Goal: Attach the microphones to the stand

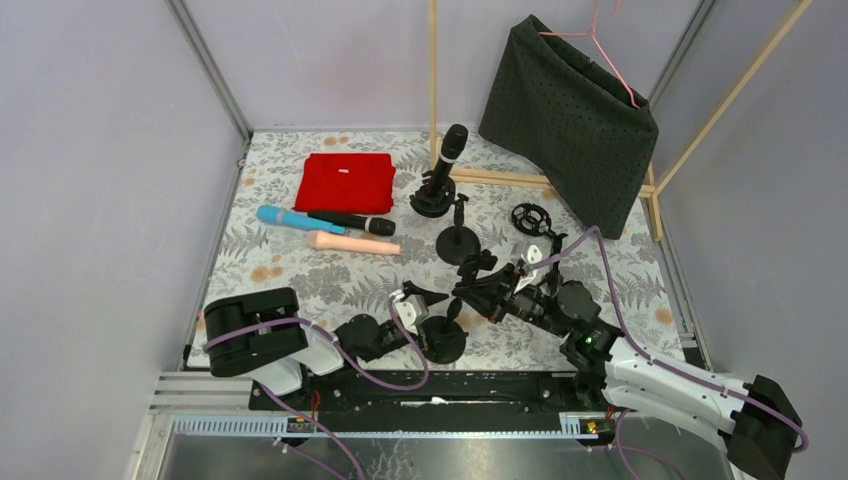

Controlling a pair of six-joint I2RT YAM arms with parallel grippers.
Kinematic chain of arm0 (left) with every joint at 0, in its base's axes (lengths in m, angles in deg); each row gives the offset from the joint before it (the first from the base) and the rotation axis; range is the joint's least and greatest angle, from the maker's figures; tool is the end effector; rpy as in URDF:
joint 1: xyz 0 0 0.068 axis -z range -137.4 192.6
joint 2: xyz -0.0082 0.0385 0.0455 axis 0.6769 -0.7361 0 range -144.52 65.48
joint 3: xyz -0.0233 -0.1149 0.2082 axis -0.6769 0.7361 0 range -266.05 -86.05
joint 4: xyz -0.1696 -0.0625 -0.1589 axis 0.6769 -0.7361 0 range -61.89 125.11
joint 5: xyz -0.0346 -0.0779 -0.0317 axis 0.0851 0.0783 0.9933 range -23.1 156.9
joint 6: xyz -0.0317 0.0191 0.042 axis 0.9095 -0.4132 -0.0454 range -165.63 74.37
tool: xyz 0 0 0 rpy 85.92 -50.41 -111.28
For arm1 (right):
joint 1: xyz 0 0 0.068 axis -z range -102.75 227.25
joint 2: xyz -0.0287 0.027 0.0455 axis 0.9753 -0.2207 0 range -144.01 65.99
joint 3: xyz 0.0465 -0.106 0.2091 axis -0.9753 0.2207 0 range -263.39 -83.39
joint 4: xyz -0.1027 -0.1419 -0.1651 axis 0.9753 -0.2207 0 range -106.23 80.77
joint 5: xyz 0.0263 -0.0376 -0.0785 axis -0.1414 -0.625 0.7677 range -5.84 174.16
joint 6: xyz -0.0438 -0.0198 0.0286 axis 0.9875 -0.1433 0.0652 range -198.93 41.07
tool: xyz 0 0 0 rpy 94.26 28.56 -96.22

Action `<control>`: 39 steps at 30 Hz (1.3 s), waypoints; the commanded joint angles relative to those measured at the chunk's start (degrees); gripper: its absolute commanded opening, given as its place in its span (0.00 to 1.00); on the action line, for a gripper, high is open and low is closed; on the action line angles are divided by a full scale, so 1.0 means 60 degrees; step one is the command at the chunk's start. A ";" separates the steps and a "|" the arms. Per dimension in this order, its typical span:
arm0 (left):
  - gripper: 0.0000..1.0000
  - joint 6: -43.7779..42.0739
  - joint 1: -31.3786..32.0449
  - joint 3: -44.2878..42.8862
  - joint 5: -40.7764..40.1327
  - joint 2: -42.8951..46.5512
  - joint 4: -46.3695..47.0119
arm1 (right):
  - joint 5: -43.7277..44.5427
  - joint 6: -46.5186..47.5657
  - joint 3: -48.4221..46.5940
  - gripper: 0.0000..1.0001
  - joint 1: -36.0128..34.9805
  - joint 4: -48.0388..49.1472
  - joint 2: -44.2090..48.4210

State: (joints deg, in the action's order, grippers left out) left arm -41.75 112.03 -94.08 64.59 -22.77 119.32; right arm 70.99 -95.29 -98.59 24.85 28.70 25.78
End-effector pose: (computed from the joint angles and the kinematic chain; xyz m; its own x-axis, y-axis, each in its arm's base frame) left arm 0.0795 -0.2077 0.1408 -0.0380 -0.0912 -0.9951 0.9210 0.3832 -0.0703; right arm 0.1035 0.1489 0.2464 -0.1246 0.2878 -0.9495 -0.9086 0.3514 0.2258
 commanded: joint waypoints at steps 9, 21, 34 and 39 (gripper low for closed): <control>0.99 0.2050 0.0000 0.0314 -0.2839 0.3646 -0.3748 | 0.2519 0.2134 -0.1045 0.00 -0.0055 -0.0539 0.0036; 0.99 0.4976 0.0002 -0.1130 -0.5782 0.6200 -1.1029 | 0.4952 0.2993 -0.1259 0.00 -0.0386 0.0503 -0.1541; 0.99 0.6201 -0.0006 -0.2138 -0.6389 0.5588 -1.3134 | 0.9070 0.3542 -0.2249 0.00 -0.2671 0.0356 -0.3100; 0.99 0.6578 -0.0014 -0.2259 -0.6941 0.6129 -1.3995 | 1.0116 0.2961 -0.2913 0.00 -0.3400 -0.0084 -0.3640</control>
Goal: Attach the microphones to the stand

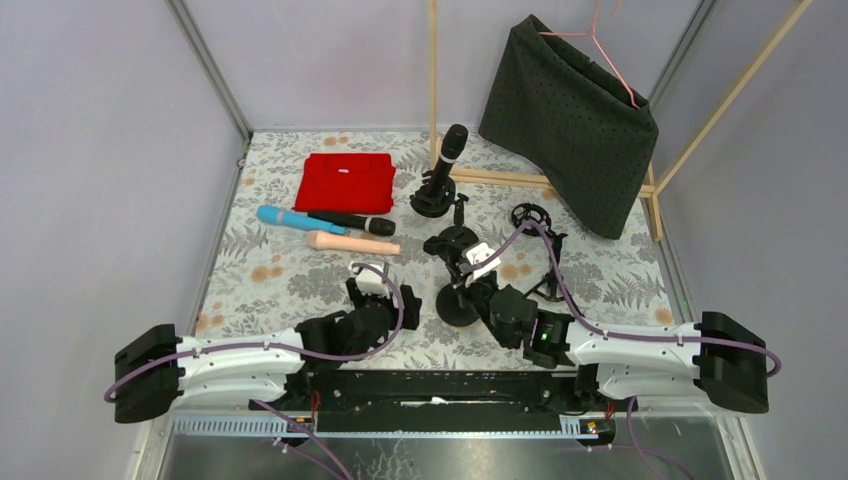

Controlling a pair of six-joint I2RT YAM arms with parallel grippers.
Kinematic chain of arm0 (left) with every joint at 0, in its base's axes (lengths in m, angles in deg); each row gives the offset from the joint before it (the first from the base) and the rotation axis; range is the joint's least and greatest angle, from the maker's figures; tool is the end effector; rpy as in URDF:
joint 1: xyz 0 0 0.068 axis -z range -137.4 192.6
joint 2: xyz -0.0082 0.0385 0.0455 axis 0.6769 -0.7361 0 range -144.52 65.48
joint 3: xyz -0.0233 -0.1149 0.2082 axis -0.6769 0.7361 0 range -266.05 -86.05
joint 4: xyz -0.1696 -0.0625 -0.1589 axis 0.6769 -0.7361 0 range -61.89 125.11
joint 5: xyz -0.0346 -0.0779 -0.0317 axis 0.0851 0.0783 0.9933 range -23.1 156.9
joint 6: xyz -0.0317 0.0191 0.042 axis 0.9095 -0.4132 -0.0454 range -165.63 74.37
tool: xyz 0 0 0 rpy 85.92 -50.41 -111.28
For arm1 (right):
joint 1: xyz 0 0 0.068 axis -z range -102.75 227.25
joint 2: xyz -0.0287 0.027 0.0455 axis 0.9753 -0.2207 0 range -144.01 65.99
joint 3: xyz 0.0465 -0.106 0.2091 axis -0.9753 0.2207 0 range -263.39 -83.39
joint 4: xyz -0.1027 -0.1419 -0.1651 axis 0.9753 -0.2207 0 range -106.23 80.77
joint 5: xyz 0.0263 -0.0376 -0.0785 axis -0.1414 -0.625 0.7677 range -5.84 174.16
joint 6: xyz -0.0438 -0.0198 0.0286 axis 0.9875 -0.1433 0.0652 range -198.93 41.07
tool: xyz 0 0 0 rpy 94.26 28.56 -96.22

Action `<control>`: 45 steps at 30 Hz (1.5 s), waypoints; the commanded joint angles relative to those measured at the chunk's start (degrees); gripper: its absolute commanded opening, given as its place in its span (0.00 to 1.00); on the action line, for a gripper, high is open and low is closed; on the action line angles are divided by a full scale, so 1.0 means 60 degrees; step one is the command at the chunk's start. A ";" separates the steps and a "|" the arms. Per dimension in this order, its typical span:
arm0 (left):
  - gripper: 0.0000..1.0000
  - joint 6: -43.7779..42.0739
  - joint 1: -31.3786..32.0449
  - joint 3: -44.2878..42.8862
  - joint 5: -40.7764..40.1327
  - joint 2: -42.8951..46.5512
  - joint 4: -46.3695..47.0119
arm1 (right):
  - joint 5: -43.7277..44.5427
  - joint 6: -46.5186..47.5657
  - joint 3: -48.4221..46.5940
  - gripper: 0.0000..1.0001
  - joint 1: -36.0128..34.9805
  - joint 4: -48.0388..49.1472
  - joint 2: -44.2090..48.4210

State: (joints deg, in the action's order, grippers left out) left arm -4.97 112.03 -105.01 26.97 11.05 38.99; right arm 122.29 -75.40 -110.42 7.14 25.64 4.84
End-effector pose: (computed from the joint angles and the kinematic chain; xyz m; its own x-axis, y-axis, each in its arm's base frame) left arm 0.0904 -0.1705 0.1650 -0.4823 -0.1370 -0.8652 0.2791 0.9122 -0.3000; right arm 0.1012 0.2100 0.2401 0.0370 -0.0398 -0.9985 -0.5283 0.8474 -0.0534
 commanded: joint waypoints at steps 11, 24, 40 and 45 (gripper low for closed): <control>0.99 0.1155 -0.0058 -0.0401 -0.1154 0.1153 -0.1715 | 0.2399 -0.1639 -0.1152 0.06 -0.0811 -0.0625 -0.0840; 0.99 0.1411 -0.0069 -0.0454 -0.1308 0.1099 -0.1921 | 0.2529 -0.2388 -0.0323 0.51 -0.0827 -0.1045 0.0075; 0.99 0.0624 -0.1732 -0.2130 -0.0323 0.0459 -0.2197 | 0.0258 -0.2720 0.0961 0.83 -0.0834 -0.4274 0.5371; 0.99 -0.0090 -0.4406 -0.2899 0.2017 -0.0643 -0.1442 | 0.0003 -0.2888 0.1030 0.83 -0.0826 -0.4835 0.6523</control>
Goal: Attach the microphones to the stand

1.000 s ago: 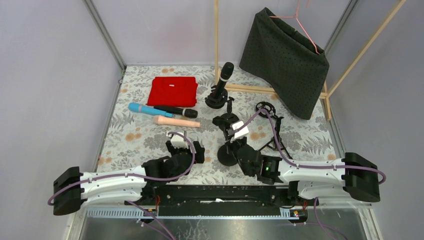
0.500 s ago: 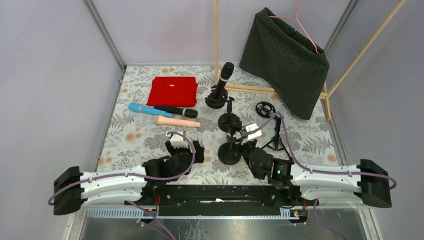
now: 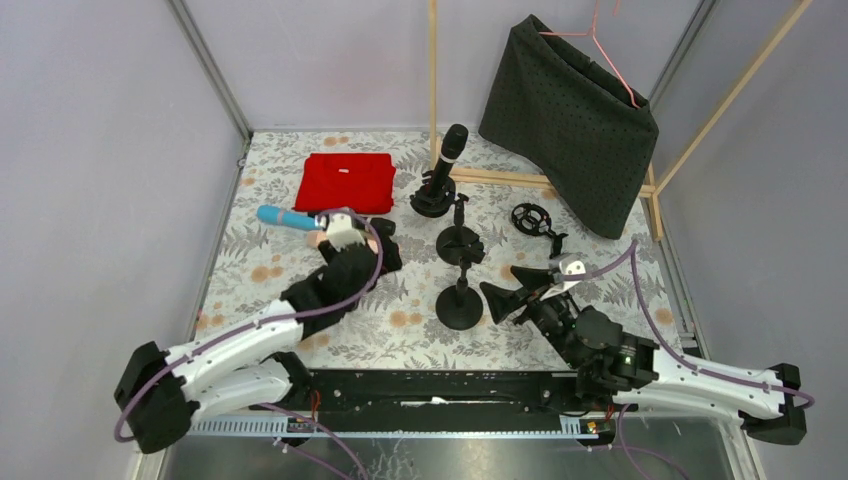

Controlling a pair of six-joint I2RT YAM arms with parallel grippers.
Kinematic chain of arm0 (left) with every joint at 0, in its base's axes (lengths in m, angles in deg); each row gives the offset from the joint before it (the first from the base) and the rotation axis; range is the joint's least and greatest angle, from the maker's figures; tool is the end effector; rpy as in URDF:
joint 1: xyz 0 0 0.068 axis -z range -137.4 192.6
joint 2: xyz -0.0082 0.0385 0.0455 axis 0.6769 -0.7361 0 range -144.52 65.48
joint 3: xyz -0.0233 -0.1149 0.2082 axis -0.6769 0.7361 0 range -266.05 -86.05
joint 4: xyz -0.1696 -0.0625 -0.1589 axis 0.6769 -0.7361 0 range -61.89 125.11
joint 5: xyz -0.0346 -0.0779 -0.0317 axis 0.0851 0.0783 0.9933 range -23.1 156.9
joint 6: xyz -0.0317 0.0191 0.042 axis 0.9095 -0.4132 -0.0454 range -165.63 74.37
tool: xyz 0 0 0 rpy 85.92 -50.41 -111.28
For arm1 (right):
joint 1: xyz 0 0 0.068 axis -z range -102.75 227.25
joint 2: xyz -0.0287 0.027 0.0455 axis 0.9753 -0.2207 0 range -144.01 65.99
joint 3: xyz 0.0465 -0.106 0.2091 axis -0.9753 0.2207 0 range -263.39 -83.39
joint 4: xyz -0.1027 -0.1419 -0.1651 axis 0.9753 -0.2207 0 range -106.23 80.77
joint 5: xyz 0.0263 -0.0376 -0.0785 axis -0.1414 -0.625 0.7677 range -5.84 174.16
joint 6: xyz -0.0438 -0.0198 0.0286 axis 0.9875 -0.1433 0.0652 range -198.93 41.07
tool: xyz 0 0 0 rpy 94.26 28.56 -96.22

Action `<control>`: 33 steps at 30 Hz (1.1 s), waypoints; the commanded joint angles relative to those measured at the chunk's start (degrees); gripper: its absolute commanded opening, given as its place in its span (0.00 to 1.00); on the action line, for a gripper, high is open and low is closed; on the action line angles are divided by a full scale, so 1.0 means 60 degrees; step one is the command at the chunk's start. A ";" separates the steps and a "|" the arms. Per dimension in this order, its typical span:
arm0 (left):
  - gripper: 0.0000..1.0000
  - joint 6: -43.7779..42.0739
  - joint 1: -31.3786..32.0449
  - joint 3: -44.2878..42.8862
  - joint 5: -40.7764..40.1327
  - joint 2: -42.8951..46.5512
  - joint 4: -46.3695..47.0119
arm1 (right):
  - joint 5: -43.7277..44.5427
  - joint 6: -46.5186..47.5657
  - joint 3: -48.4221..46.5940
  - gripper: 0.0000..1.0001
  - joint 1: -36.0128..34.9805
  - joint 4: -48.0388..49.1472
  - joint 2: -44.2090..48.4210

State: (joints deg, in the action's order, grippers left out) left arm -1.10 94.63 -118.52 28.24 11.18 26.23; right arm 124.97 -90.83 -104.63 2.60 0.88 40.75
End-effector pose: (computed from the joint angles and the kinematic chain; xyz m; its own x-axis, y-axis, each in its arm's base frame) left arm 0.1452 -0.1469 0.2190 -0.4241 -0.3468 -0.8366 -0.0169 0.9266 -0.3756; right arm 0.0618 0.1302 0.2664 -0.0875 0.2711 -0.9586 -0.5516 0.7881 0.2732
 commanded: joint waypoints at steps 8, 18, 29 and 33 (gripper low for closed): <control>0.99 -0.0110 -0.4551 -0.1072 0.3743 -0.1599 0.0814 | -0.0088 -0.0760 -0.0431 0.83 -0.0069 -0.1975 0.0835; 0.99 0.1587 -0.5725 -0.1687 0.3796 -0.2784 -0.0495 | 0.0711 -0.1592 -0.0626 0.83 -0.0073 -0.2626 0.0780; 0.96 0.5128 -0.5749 -0.2706 0.2207 -0.3542 -0.2632 | 0.1180 -0.2361 -0.0690 0.83 -0.0069 -0.2952 0.0427; 0.92 0.5980 -0.5757 -0.3177 0.2022 -0.4131 -0.3047 | 0.1188 -0.2487 -0.0751 0.83 -0.0069 -0.3020 0.0161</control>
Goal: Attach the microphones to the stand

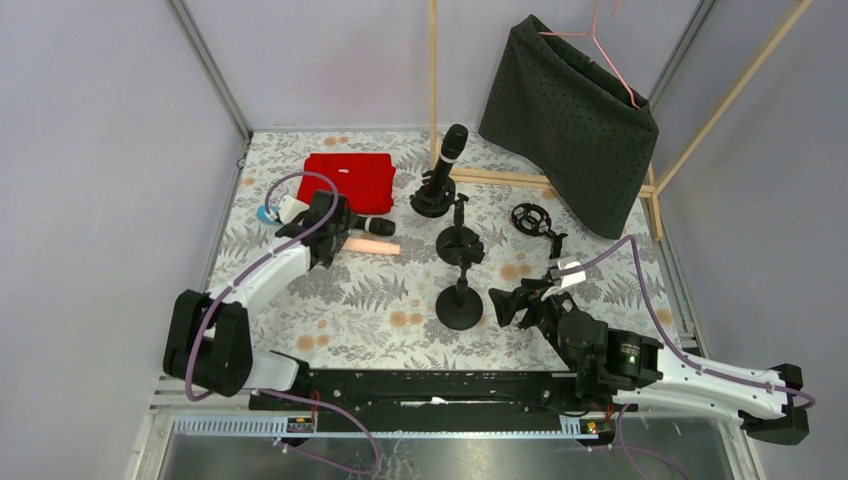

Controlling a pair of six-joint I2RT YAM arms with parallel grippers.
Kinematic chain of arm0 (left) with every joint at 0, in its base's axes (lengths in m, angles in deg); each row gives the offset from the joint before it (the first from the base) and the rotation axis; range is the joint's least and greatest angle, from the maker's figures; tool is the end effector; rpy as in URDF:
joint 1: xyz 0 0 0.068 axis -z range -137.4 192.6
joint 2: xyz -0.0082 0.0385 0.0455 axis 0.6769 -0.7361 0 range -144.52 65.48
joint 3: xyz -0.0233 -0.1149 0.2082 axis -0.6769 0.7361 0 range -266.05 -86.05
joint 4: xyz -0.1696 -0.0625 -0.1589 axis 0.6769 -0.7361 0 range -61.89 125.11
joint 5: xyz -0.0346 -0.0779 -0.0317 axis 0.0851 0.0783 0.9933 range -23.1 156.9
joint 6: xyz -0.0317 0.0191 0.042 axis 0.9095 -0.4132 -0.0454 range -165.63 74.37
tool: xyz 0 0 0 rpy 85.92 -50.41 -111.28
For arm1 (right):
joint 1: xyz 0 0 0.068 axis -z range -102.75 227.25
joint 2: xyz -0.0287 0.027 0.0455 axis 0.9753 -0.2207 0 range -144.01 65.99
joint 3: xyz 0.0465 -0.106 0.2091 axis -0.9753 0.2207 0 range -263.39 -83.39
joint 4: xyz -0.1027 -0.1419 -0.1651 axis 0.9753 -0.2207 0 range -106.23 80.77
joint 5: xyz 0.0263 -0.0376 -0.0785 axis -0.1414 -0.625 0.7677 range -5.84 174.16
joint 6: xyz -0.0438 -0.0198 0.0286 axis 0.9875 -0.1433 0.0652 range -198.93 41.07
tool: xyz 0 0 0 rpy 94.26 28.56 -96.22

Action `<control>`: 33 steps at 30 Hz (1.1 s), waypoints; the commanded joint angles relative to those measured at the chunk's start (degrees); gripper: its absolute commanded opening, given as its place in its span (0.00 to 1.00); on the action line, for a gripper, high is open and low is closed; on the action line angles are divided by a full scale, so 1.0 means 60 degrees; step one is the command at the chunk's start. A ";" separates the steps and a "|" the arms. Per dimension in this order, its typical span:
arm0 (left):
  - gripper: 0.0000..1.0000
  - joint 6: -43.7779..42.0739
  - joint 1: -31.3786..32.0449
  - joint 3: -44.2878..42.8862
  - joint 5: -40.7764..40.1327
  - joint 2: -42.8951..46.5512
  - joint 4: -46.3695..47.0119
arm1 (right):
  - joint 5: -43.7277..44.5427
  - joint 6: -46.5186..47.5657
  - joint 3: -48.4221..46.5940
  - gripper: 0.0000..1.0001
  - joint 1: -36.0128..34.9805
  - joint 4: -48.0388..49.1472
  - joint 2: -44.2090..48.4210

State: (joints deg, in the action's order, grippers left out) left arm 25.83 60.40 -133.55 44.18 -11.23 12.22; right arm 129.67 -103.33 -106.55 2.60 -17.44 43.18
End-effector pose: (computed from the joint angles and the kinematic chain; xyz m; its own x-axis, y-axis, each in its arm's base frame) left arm 0.2506 -0.0649 0.1934 -0.2921 -0.8248 -0.4842 -0.6944 0.5310 -0.4856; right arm 0.0612 0.1195 0.2498 -0.2349 0.2382 -0.9424 -0.4300 0.8440 0.3205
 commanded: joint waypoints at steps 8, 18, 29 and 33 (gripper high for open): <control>0.87 0.2446 -0.0173 -0.1224 -0.0642 -0.1480 -0.1208 | 0.0541 -0.0738 -0.0377 0.83 -0.0068 -0.0062 -0.0467; 0.80 0.2708 -0.0680 -0.1530 -0.0379 -0.2561 -0.1021 | 0.0558 -0.0925 -0.0258 0.83 -0.0072 -0.0135 -0.0548; 0.73 0.3250 -0.0991 -0.2783 0.0179 -0.4261 -0.2372 | 0.0689 -0.1134 -0.0006 0.83 -0.0068 -0.0206 -0.0373; 0.70 0.3260 -0.1165 -0.2949 0.0656 -0.4833 -0.2431 | 0.0775 -0.1082 -0.0032 0.83 -0.0069 -0.0238 -0.0412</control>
State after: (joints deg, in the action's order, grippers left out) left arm 43.84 54.79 -150.01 44.66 -36.89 0.83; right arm 131.38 -108.80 -106.77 2.60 -19.32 40.54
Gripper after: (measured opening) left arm 0.712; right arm 0.833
